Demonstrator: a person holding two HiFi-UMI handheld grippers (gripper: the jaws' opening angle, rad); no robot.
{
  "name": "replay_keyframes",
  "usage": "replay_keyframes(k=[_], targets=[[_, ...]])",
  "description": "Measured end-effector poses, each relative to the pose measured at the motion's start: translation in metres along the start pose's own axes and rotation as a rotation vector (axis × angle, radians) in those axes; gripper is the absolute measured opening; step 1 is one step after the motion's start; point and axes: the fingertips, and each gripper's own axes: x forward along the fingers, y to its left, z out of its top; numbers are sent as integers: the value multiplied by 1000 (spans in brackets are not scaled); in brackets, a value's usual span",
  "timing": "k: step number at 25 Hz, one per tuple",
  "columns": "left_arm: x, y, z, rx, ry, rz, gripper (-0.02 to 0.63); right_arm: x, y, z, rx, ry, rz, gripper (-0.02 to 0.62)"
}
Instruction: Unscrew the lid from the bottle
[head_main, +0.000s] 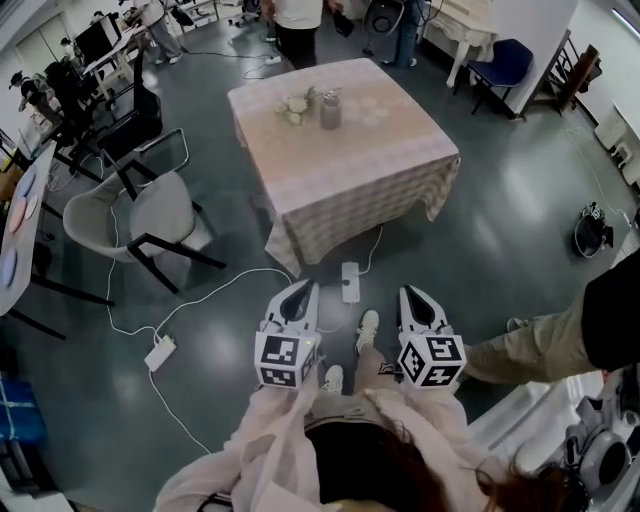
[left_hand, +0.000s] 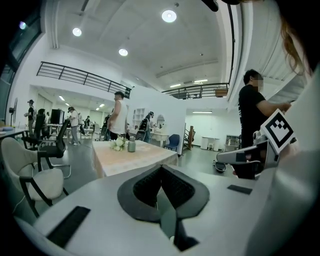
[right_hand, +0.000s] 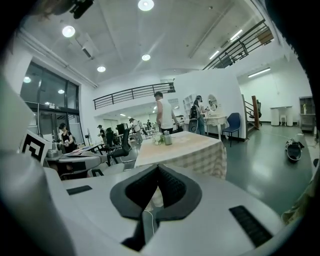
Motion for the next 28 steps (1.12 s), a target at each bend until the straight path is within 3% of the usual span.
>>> replay_keyframes(k=[28], targets=[[154, 47, 44, -13, 9, 108, 26, 152, -79, 58, -2, 34, 103, 14]])
